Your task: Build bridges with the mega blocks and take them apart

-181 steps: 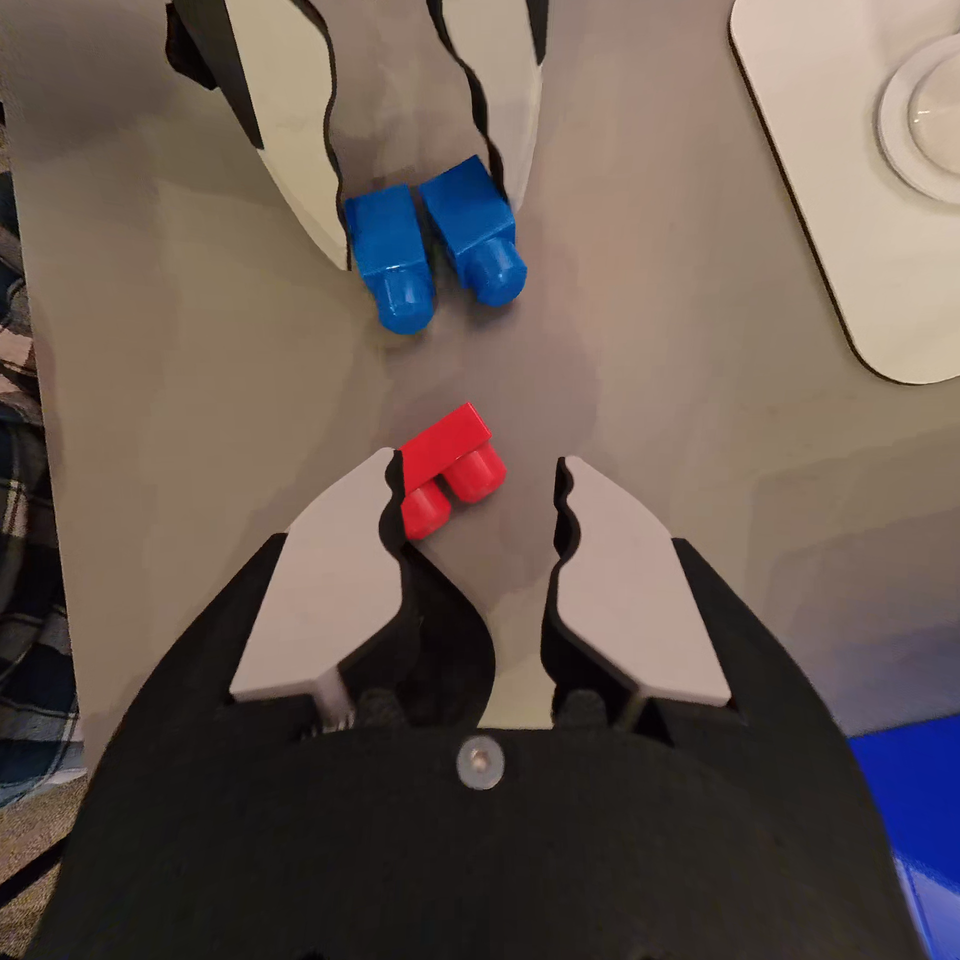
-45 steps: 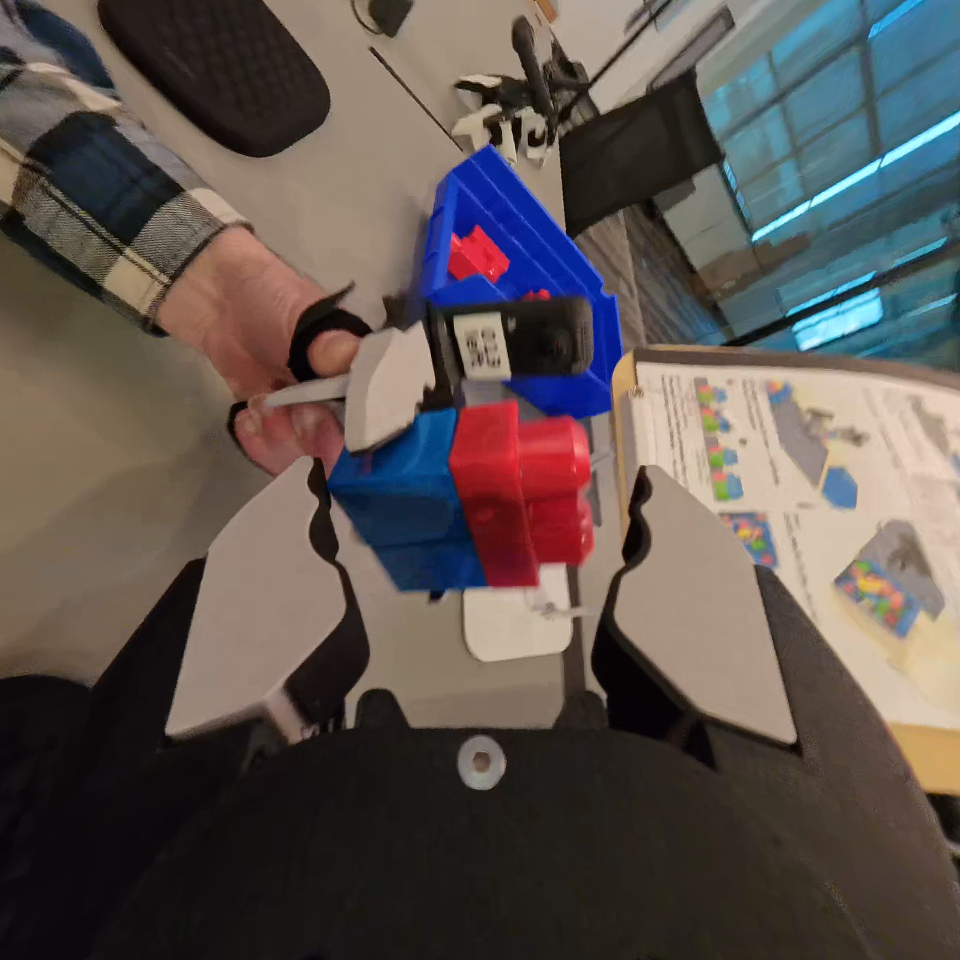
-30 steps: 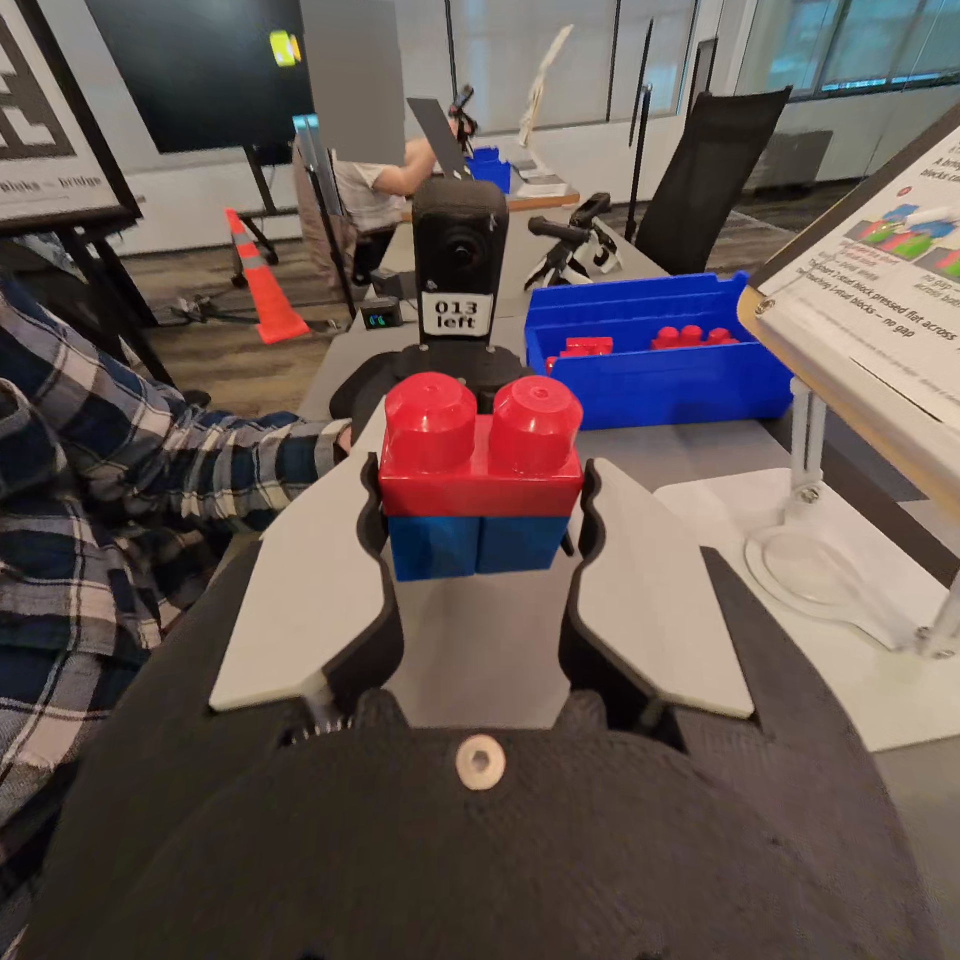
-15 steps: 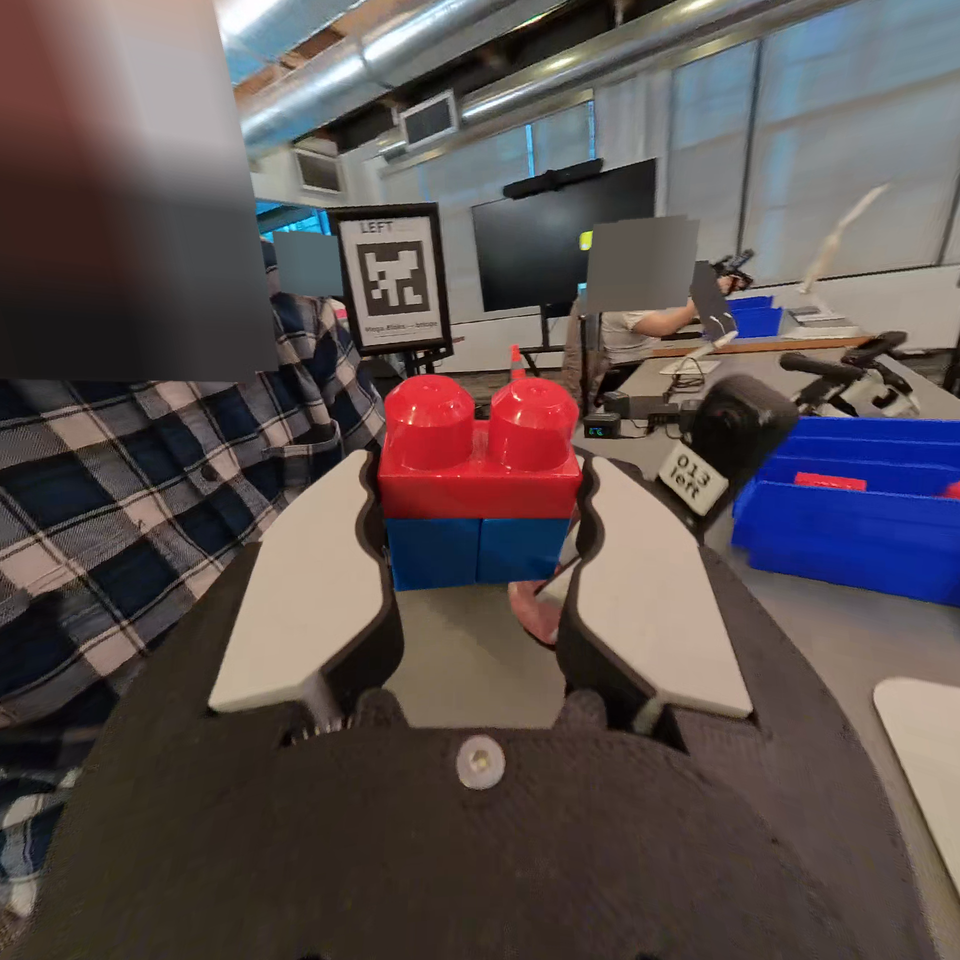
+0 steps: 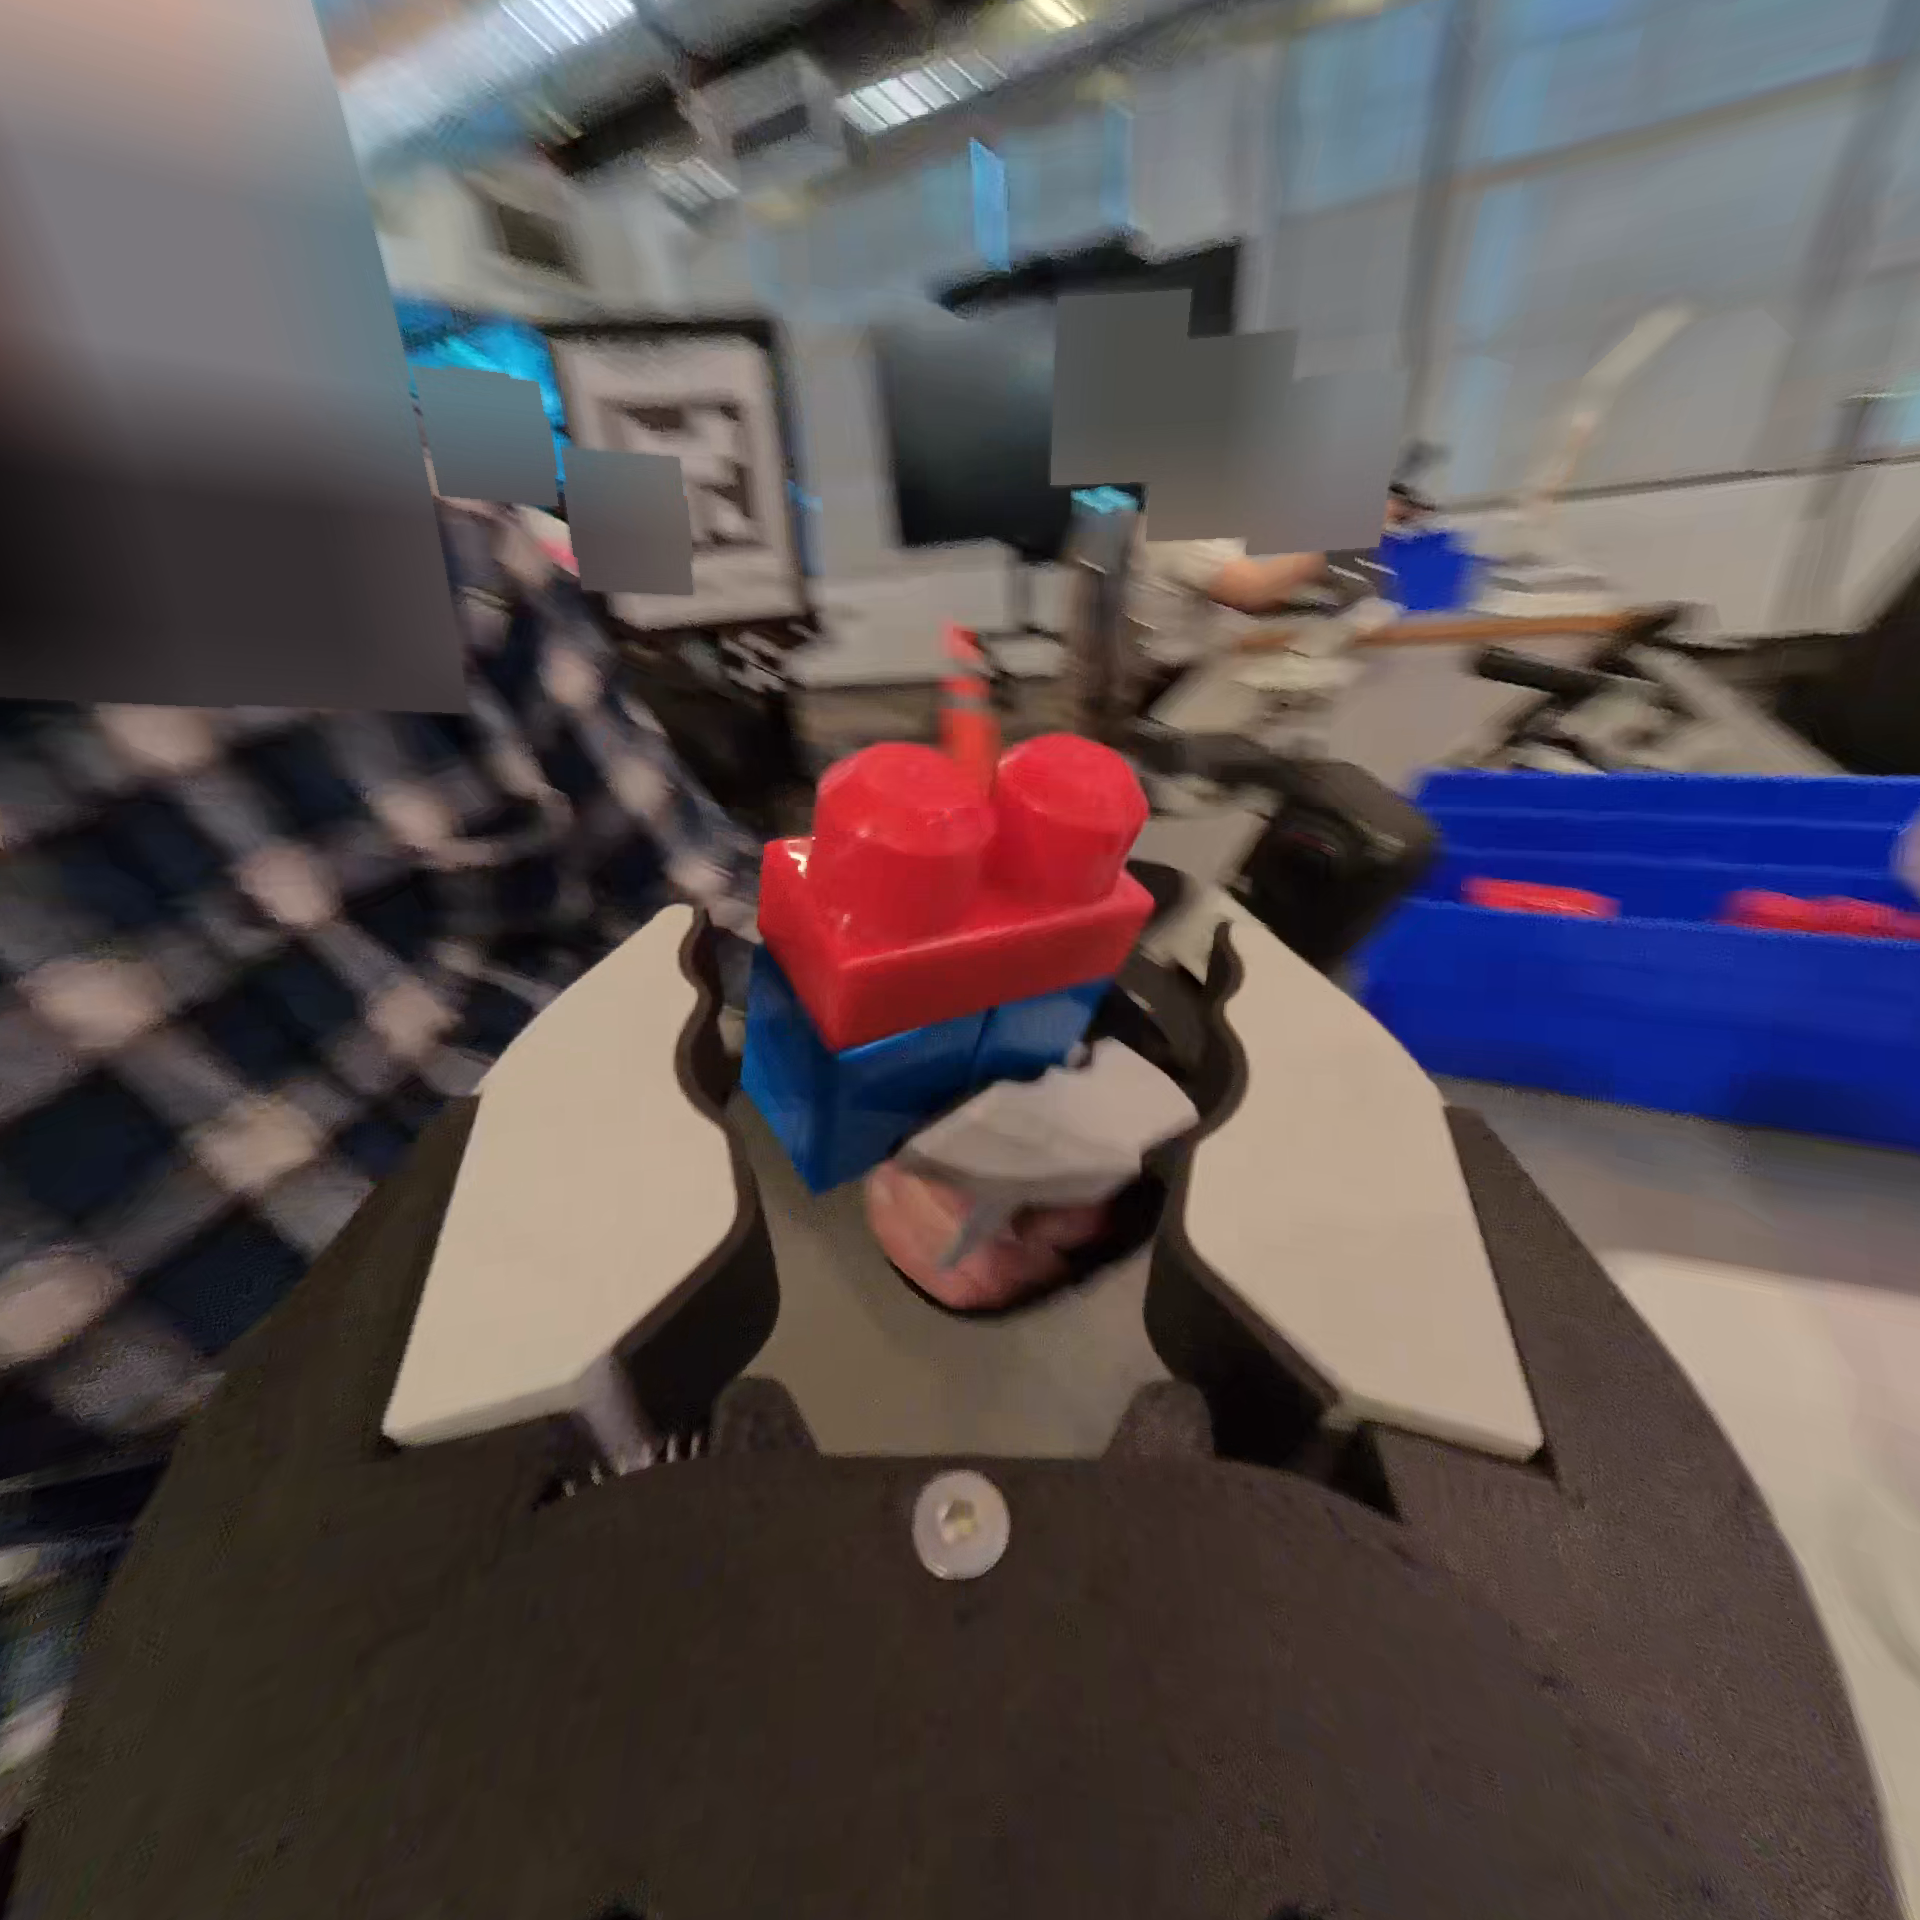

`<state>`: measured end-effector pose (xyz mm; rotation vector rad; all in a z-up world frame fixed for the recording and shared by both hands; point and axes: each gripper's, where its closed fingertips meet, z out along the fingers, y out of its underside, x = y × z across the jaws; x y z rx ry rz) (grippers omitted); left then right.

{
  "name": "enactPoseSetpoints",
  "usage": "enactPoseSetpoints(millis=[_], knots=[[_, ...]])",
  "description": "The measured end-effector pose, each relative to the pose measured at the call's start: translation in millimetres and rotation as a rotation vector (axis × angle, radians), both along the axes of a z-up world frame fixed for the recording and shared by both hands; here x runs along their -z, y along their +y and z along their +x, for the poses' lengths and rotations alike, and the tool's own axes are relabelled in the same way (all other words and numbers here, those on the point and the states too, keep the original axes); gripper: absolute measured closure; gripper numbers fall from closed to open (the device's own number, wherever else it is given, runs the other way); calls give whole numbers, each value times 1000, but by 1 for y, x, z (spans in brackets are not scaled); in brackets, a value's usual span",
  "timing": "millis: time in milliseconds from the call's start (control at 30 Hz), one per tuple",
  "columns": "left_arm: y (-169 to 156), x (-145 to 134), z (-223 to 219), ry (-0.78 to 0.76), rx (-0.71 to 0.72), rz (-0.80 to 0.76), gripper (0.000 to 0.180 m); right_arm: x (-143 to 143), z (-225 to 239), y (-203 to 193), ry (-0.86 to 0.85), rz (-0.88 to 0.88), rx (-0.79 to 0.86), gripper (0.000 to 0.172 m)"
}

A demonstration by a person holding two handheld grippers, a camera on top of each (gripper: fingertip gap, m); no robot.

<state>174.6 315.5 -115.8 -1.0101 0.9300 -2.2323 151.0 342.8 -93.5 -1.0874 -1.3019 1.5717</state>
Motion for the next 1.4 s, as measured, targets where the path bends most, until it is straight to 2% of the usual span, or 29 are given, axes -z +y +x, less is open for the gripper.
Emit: enactPoseSetpoints(millis=[100, 200, 300, 400, 600, 800, 900, 1033, 1200, 1400], knots=[[30, 3, -4, 47, -200, -32, 141, 2, 13, 15, -146, 247, 321, 75], [42, 4, -7, 92, -246, -88, 140, 14, 23, 24, -399, 616, 607, 69], [41, 11, 2, 157, -246, -102, 141, 28, 19, 30, -615, 857, 720, 64], [36, 18, 11, 208, -240, -82, 141, 35, 13, 34, -713, 952, 722, 74], [40, 27, 16, 267, -312, -57, 140, 44, 17, 42, -854, 1026, 748, 75], [38, 24, 15, 264, -306, -38, 138, 42, 19, 39, -785, 998, 722, 76], [38, 19, 9, 274, -304, 4, 128, 42, 22, 35, -769, 1022, 677, 76], [35, 22, 11, 295, -270, 20, 139, 47, 18, 30, -769, 1024, 619, 76], [44, 32, 12, 337, -338, 3, 140, 59, 22, 42, -880, 1053, 667, 76], [48, 35, 12, 361, -389, 20, 140, 65, 24, 46, -930, 1026, 701, 76]])
